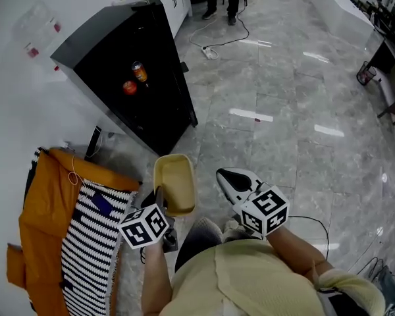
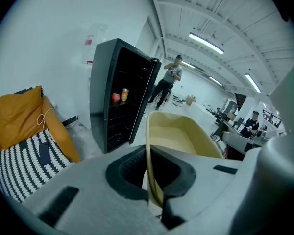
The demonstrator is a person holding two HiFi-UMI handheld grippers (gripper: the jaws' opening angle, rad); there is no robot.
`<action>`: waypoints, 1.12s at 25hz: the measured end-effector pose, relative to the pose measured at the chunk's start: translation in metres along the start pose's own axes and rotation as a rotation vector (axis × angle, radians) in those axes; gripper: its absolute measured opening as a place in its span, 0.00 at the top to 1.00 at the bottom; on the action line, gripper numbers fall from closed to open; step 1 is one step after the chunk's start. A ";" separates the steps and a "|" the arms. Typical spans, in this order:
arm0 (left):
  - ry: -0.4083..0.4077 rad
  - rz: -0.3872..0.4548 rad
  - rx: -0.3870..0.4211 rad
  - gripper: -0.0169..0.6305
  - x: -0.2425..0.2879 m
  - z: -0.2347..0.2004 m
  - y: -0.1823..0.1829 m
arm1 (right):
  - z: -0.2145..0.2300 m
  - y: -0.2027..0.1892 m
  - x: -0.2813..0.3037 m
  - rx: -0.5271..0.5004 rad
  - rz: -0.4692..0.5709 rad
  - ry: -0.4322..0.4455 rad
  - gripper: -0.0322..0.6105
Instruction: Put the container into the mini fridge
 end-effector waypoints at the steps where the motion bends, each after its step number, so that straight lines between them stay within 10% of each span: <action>1: 0.005 -0.006 -0.001 0.94 0.001 -0.001 -0.001 | 0.000 -0.001 0.001 0.003 -0.004 0.002 0.90; 28: -0.038 -0.058 0.005 0.94 0.112 -0.031 0.091 | 0.058 0.025 0.138 -0.007 -0.055 -0.034 0.90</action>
Point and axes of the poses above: the fingertips, and each gripper's own axes: x forward along the fingers, z to its right, y out of its top, the point moved 3 cm from there along -x, backward along the fingers, and after that the axes turned 12 degrees about -x, right-handed, at the moved point
